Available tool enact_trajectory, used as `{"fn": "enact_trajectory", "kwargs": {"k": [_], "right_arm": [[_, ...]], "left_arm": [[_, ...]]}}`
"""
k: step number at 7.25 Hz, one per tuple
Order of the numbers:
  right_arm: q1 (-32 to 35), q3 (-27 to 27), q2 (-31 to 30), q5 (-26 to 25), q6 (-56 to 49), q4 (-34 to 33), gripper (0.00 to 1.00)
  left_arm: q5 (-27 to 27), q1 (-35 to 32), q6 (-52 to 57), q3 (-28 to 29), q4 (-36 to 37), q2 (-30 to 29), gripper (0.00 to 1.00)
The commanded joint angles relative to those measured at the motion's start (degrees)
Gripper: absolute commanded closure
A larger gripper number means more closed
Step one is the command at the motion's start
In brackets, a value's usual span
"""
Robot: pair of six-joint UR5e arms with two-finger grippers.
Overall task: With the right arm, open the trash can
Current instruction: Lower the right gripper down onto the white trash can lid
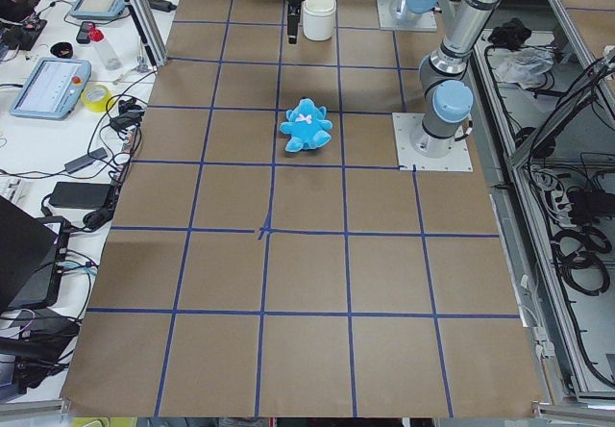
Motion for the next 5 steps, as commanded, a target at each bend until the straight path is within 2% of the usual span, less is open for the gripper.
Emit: {"fn": "enact_trajectory", "kwargs": {"k": [1, 5], "right_arm": [[-0.04, 0.12, 0.01, 0.0, -0.26, 3.6, 1.0], [-0.04, 0.12, 1.68, 0.09, 0.26, 2.11, 1.0]], "left_arm": [[0.01, 0.0, 0.0, 0.0, 0.0, 0.0, 0.0], [0.01, 0.0, 0.0, 0.0, 0.0, 0.0, 0.0]]}}
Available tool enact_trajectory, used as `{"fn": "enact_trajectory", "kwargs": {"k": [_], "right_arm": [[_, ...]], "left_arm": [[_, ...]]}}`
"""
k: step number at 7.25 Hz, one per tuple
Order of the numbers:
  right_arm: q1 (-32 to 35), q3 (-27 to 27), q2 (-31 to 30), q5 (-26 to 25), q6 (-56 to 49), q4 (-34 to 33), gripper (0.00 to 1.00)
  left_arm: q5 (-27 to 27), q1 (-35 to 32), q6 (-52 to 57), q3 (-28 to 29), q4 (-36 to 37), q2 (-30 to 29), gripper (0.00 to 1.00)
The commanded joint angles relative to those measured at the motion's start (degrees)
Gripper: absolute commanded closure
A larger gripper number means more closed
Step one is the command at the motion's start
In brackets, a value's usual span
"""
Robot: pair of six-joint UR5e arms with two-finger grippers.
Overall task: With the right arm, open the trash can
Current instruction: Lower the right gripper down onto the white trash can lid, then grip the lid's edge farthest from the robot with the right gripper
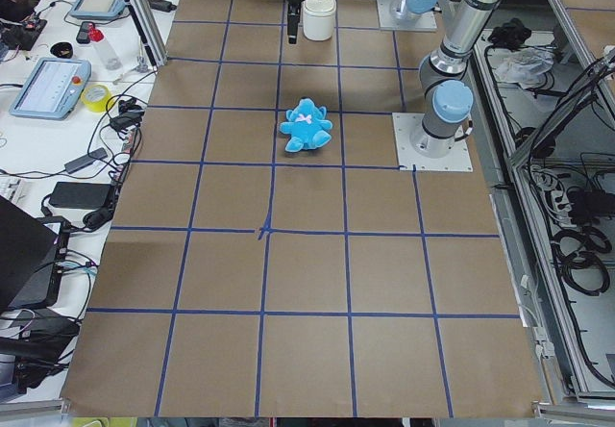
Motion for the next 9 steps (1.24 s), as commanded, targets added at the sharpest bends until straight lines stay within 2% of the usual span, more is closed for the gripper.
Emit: {"fn": "enact_trajectory", "kwargs": {"k": [1, 9], "right_arm": [[0.0, -0.01, 0.72, 0.08, 0.21, -1.25, 1.0], [-0.18, 0.34, 2.04, -0.01, 0.3, -3.01, 1.0]], "left_arm": [[0.02, 0.0, 0.0, 0.0, 0.0, 0.0, 0.0], [0.02, 0.0, 0.0, 0.0, 0.0, 0.0, 0.0]]}}
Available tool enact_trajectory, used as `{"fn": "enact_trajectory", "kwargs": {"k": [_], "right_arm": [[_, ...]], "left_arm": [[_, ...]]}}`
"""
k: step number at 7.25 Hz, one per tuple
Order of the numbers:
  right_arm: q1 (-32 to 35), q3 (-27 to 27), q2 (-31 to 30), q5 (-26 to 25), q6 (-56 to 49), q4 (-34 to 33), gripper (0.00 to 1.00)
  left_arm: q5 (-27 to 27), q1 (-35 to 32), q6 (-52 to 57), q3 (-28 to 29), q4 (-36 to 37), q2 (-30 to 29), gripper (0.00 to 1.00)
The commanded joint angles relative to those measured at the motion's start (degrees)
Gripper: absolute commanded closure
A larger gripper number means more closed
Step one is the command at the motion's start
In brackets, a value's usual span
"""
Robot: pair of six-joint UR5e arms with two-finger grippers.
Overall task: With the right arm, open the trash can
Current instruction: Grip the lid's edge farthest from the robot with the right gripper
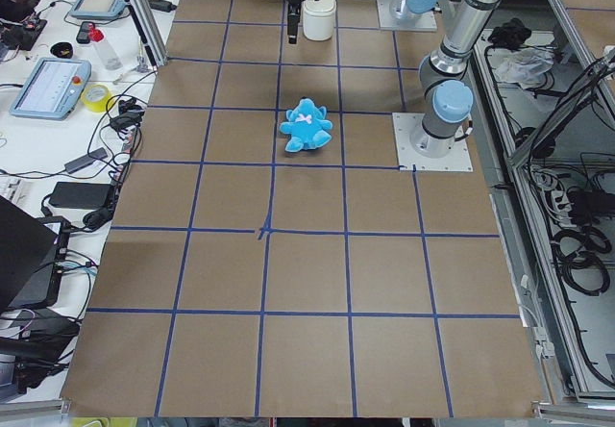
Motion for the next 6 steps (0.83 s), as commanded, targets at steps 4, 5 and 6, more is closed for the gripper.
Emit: {"fn": "enact_trajectory", "kwargs": {"k": [4, 5, 6], "right_arm": [[-0.02, -0.71, -0.04, -0.44, 0.54, 0.93, 1.0], [-0.02, -1.85, -0.92, -0.18, 3.42, 3.99, 1.0], [0.06, -4.56, -1.45, 0.17, 3.53, 8.72, 1.0]], "left_arm": [[0.01, 0.0, 0.0, 0.0, 0.0, 0.0, 0.0], [0.01, 0.0, 0.0, 0.0, 0.0, 0.0, 0.0], [0.01, 0.0, 0.0, 0.0, 0.0, 0.0, 0.0]]}}
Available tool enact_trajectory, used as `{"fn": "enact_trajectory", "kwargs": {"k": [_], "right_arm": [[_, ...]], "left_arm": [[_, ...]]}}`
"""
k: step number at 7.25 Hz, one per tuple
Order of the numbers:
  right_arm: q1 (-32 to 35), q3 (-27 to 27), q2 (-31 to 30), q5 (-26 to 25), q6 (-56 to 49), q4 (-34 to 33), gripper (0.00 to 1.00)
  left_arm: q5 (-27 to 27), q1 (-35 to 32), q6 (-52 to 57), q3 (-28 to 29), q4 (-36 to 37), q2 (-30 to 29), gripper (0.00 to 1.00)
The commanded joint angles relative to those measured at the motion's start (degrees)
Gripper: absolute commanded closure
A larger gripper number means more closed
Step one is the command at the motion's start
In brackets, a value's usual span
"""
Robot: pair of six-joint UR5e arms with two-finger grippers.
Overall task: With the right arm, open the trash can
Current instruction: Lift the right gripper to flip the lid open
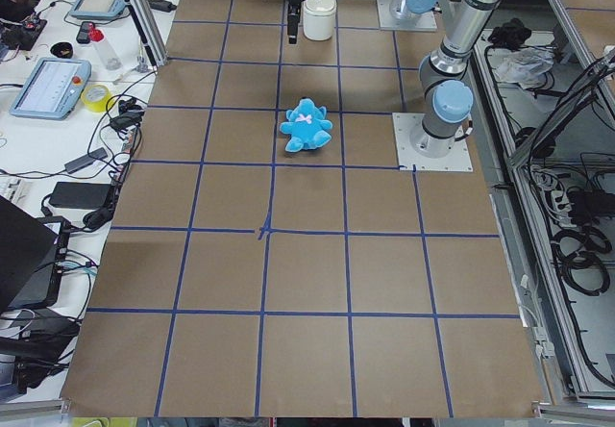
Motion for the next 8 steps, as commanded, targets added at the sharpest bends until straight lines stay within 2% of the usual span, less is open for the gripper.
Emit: {"fn": "enact_trajectory", "kwargs": {"k": [1, 3, 4, 5, 6, 8], "right_arm": [[0.08, -5.78, -0.87, 0.88, 1.1, 9.25, 1.0], [0.08, -13.5, -0.96, 1.06, 1.1, 15.94, 1.0], [0.08, -17.37, -0.96, 0.27, 1.1, 16.5, 0.99], [0.08, -20.2, -0.96, -0.43, 0.93, 15.54, 0.81], [0.0, -21.44, -0.87, -2.96, 0.14, 9.88, 0.63], [0.0, -21.28, -0.7, -4.74, -1.43, -0.15, 0.03]], "left_arm": [[0.0, 0.0, 0.0, 0.0, 0.0, 0.0, 0.0], [-0.09, 0.0, 0.0, 0.0, 0.0, 0.0, 0.0], [0.0, 0.0, 0.0, 0.0, 0.0, 0.0, 0.0], [-0.09, 0.0, 0.0, 0.0, 0.0, 0.0, 0.0], [0.0, 0.0, 0.0, 0.0, 0.0, 0.0, 0.0], [0.0, 0.0, 0.0, 0.0, 0.0, 0.0, 0.0]]}}
